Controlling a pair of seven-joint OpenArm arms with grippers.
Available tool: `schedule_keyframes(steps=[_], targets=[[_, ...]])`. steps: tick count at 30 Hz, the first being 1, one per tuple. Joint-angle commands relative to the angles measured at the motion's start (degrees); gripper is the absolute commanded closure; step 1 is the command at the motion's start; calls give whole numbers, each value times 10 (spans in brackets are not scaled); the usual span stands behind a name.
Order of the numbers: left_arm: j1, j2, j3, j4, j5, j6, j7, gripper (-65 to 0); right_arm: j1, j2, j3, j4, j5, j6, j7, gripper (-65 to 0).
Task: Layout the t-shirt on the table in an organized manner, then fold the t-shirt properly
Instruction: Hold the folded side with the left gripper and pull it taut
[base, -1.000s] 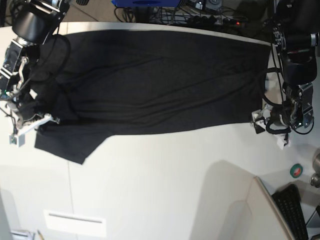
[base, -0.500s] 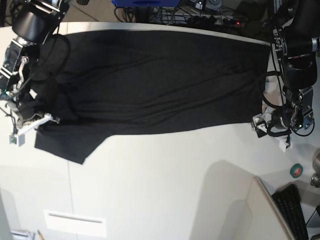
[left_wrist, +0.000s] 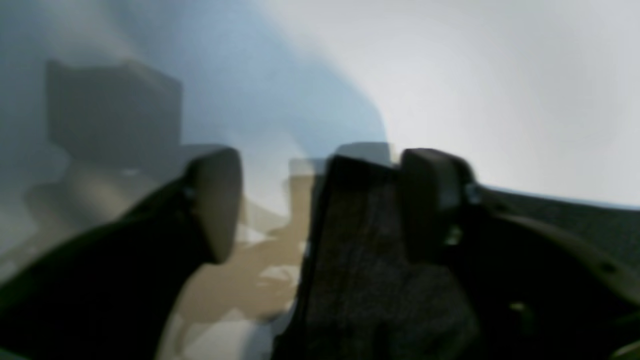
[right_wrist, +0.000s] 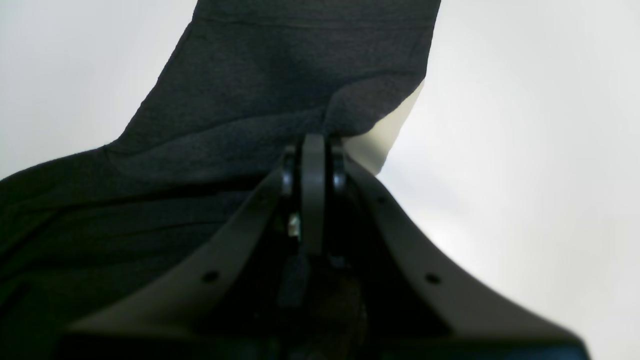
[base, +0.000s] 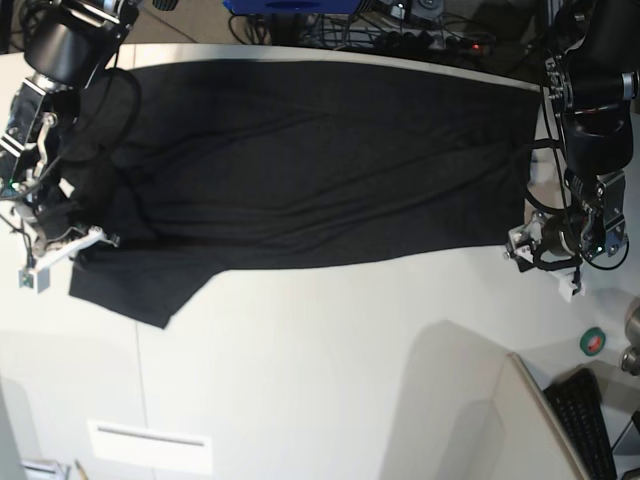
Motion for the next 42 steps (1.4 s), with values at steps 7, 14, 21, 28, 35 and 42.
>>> schedule_keyframes(steps=[7, 14, 21, 28, 35, 42], targets=[[-1, 2, 1, -1, -6, -4, 23, -194, 9, 6, 2, 12, 6, 3, 11, 0], [-1, 3, 1, -1, -8, -4, 21, 0, 9, 6, 2, 8, 6, 3, 11, 0], [0, 12, -2, 58, -10, -3, 23, 0, 32, 11, 1, -24, 5, 3, 11, 0], [-18, 14, -6, 99, -10, -2, 24, 0, 74, 38, 1, -67, 4, 3, 15, 0], [-73, 14, -7, 101, -11, -3, 60, 0, 137, 76, 1, -156, 4, 6, 26, 0], [-106, 17, -7, 101, -11, -3, 80, 0, 157, 113, -59, -228, 4, 7, 130, 0]])
